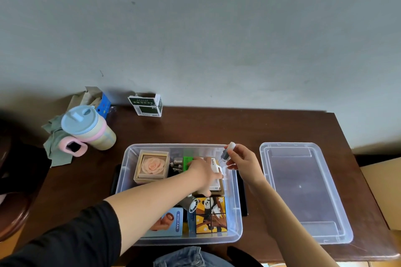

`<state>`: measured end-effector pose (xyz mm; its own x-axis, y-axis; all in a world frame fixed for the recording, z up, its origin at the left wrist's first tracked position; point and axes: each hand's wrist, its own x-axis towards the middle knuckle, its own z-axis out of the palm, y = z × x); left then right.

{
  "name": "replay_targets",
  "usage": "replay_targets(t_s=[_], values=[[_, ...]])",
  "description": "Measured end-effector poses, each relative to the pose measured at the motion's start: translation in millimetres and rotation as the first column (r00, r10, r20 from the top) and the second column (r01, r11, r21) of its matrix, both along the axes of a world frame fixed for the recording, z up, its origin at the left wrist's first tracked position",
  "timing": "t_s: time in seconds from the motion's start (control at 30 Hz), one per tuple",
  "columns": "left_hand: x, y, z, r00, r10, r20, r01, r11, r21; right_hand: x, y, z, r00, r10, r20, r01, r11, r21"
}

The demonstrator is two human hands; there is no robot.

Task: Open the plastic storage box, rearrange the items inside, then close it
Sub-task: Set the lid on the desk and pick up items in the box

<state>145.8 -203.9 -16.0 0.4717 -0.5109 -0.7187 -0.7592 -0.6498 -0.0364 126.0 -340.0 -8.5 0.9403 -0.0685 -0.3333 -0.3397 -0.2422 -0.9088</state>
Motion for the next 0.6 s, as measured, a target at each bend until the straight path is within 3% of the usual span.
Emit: replay_targets(t_s=[0.23,0.47,0.6], values=[[-3,-9,-4,0.994,-0.084,0.065,0.079,0.995,0.065,1,0,-3,1.0,0.005,-0.012,-0.005,1.0,-0.031],[-6,20,-16,0.974,0.221,-0.045,-0.225,0.939,-0.259,4,5,-7,0.999,0.023,-0.032,-0.028,0.988,-0.154],[-14,39,-28,0.937,0.336,-0.092,-0.347,0.879,-0.326,4,12,-7,0.999,0.036,-0.033,-0.042,0.981,-0.192]])
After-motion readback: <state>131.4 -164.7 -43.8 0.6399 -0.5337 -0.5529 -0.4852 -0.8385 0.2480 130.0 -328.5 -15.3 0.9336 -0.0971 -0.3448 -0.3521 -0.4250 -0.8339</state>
